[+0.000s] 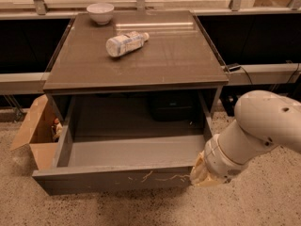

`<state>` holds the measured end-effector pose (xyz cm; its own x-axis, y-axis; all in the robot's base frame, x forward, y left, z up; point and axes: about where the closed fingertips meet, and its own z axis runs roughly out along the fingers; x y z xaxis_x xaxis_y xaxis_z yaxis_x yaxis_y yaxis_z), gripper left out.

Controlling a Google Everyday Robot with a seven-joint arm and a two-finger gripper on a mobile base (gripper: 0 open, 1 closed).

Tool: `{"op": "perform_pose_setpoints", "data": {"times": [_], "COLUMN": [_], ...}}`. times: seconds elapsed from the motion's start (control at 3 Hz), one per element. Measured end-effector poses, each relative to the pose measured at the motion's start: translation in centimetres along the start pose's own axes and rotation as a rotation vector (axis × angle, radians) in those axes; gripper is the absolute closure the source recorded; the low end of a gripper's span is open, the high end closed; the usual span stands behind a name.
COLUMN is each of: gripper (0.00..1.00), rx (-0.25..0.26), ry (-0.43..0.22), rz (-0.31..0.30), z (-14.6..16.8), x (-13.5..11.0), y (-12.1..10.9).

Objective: Close top drawer

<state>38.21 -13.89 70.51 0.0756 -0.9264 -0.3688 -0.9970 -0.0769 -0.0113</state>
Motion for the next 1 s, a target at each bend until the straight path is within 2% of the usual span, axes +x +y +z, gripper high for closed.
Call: {"op": "perform_pose_setpoints", "data": {"times": [0.33,0.67,1.0], "gripper": [0.96,0.73,0.5], "rx": [-0.029,-0.031,0.022], "ry": [-0.006,-0.007,-0.011], "rz": [-0.014,0.013,0.062], "z": [4.1,6.4,6.8], "x": [1.0,1.7,1.9], "y": [0.5,0.0,-1.1]}}
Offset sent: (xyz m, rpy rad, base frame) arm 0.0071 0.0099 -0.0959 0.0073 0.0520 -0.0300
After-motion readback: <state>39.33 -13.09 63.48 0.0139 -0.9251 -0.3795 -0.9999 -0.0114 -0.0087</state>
